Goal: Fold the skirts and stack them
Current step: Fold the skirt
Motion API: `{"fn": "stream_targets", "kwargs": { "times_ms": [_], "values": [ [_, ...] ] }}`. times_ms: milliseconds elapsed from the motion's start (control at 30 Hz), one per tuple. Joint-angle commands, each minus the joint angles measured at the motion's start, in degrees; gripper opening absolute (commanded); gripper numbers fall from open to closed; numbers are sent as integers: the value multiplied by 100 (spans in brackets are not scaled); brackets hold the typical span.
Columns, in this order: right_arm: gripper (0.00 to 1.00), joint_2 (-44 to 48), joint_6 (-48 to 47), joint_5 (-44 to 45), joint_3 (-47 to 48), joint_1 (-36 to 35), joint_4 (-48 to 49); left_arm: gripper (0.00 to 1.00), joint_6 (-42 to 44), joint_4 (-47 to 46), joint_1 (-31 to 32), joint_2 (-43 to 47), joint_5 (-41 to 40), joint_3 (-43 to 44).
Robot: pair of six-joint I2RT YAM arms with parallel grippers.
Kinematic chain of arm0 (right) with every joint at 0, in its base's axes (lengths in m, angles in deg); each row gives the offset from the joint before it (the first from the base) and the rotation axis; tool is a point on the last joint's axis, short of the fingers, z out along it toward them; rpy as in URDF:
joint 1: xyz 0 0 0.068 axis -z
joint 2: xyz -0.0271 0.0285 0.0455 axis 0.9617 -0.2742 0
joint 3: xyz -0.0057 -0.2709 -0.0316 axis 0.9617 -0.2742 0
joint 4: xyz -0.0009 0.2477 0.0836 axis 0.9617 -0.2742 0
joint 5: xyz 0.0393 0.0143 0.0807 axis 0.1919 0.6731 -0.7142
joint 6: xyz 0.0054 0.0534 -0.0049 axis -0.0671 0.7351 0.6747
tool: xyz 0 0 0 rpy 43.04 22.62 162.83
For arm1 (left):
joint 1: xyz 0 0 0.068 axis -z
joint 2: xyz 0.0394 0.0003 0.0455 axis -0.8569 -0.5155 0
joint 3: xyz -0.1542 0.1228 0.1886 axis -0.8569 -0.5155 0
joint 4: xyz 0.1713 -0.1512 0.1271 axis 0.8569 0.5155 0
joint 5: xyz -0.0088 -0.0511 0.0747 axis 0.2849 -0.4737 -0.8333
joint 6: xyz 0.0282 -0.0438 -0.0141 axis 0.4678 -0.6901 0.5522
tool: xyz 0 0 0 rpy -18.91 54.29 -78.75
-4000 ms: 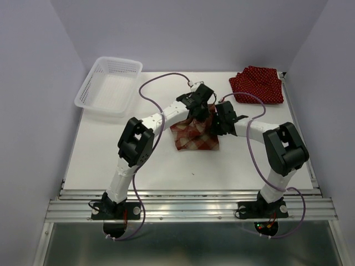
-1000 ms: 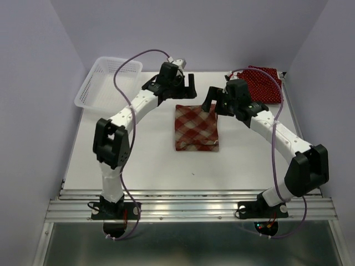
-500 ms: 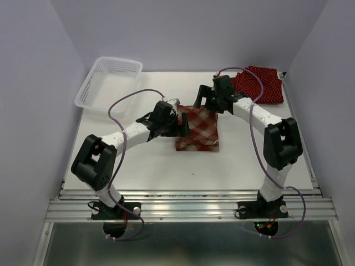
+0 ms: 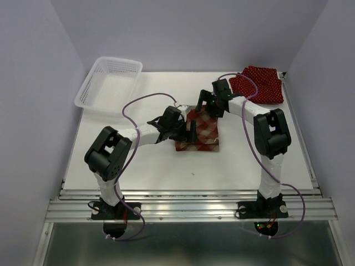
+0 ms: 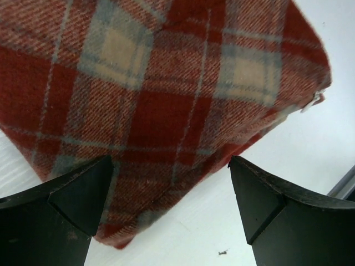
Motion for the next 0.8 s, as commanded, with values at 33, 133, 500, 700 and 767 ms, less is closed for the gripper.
{"fn": "stream_targets", "kwargs": {
  "times_ms": [33, 133, 500, 700, 767],
  "values": [
    [100, -326, -133, -146, 364, 125, 131, 99, 244, -204, 126, -2, 228, -460],
    [100, -485, -345, -366, 417, 125, 131, 99, 166, -292, 144, -116, 298, -655],
    [100, 655, -916, -789, 320, 125, -194, 99, -300, 165, 320, 1007, -61, -14],
    [100, 2720, -706, -639, -908, 125, -220, 99, -678, 569, 311, 1764, -729, 215],
    [100, 3535, -400, -560, -1652, 125, -220, 99, -766, 859, 311, 2053, -1063, 23]
  ]
}}
